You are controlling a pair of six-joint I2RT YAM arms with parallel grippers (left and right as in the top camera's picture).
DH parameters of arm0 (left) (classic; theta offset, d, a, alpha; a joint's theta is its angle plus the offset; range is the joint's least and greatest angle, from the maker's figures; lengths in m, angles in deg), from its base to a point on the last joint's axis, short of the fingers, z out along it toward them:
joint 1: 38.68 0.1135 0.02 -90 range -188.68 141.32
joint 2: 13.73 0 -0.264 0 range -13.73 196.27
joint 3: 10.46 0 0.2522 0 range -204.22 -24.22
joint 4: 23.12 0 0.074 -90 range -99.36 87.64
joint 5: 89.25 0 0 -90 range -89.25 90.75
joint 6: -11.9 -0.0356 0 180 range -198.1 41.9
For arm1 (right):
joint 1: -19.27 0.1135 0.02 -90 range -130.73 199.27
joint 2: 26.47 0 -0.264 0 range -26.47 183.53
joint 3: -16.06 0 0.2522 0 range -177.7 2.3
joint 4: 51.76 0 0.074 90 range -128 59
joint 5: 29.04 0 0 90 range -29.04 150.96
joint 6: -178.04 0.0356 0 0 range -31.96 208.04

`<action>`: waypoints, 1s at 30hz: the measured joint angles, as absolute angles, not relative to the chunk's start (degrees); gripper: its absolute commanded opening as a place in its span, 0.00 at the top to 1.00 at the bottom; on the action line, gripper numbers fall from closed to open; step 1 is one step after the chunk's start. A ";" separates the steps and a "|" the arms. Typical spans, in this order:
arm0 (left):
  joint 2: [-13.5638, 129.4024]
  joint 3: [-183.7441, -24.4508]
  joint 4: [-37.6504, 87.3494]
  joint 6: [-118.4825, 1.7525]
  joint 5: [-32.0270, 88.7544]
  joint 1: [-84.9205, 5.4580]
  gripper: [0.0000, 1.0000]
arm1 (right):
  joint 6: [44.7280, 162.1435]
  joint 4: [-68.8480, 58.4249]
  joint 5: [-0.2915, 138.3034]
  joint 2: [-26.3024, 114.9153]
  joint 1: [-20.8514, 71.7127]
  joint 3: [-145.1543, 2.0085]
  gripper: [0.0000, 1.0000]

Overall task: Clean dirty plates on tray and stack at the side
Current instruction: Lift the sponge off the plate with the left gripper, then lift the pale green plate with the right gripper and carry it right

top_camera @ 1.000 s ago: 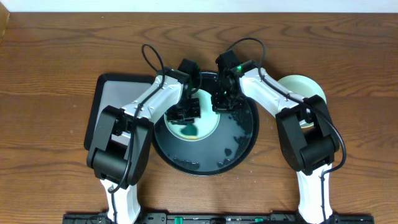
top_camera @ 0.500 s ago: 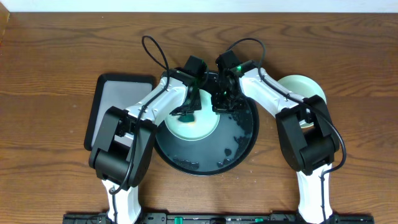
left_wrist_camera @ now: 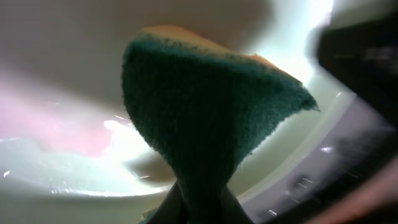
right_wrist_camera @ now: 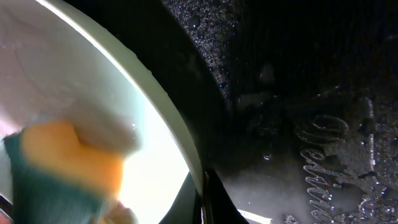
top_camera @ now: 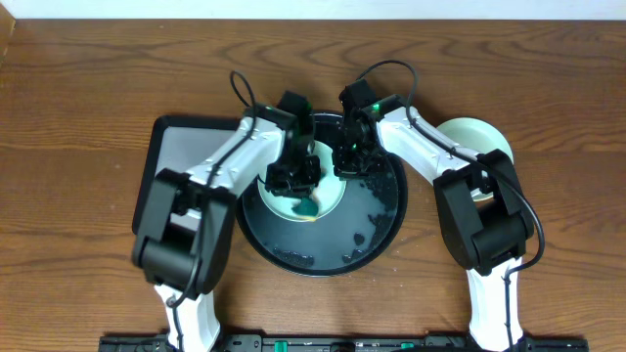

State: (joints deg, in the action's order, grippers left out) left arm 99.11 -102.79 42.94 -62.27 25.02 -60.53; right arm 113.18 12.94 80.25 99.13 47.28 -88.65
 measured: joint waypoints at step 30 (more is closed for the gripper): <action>84.31 -108.73 40.82 -63.18 21.33 -46.95 0.92 | 105.93 15.10 32.49 73.28 58.05 -86.97 0.99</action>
State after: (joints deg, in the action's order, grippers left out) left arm 84.31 -108.73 40.82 -63.18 21.33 -46.95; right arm 105.93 15.10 32.49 73.28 58.05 -86.97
